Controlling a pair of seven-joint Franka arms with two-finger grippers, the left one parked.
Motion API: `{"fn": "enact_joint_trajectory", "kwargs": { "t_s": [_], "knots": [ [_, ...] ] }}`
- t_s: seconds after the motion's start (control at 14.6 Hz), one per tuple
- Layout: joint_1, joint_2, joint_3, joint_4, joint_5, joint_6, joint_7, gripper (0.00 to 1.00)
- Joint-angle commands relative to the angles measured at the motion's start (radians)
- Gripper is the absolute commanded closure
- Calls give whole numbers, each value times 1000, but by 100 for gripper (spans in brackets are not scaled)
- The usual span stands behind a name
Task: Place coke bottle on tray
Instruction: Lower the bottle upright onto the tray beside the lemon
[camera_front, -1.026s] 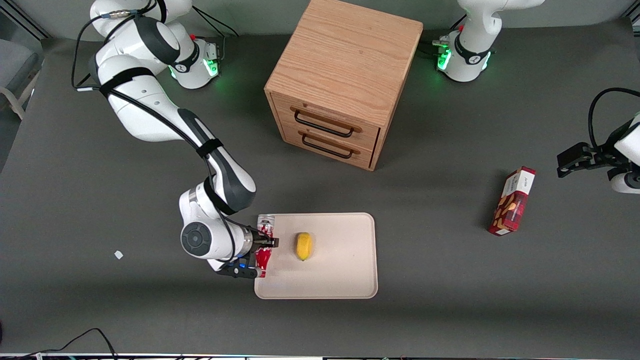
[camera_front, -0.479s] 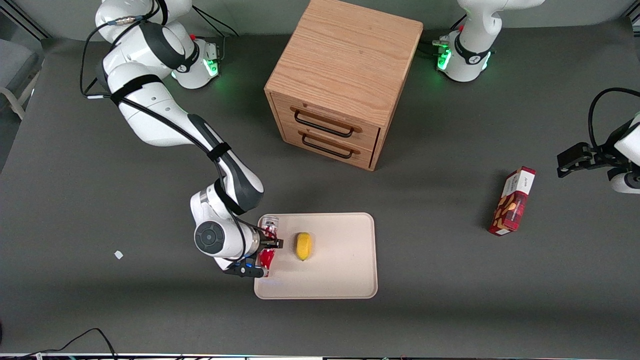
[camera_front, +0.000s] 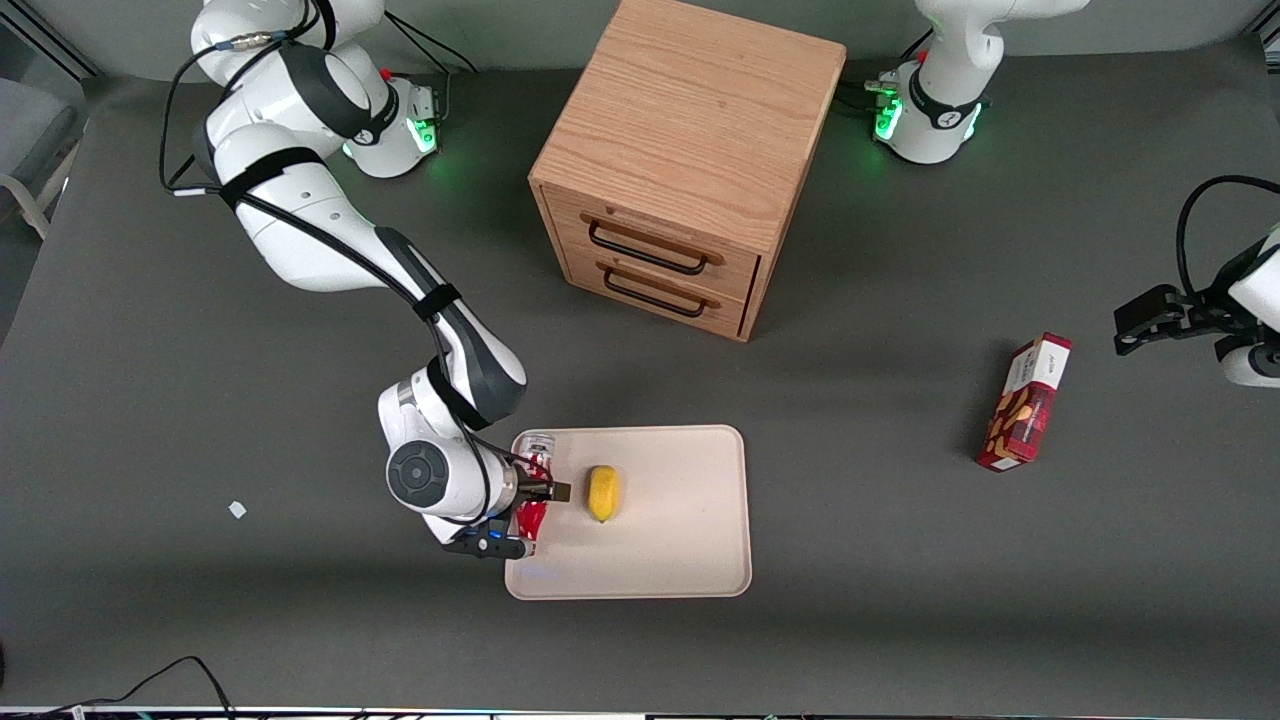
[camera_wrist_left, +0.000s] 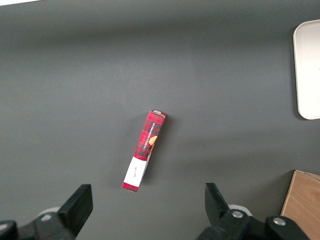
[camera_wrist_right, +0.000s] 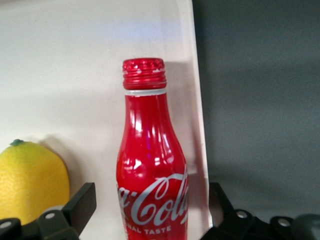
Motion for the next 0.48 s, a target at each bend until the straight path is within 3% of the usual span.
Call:
{"fn": "enact_joint_trajectory", "kwargs": {
  "t_s": [0.0,0.41],
  "knots": [
    [7,-61,2,15,-24,-43,29,0],
    [-28,-424,9,15,-21,-417,14,0]
  ]
}}
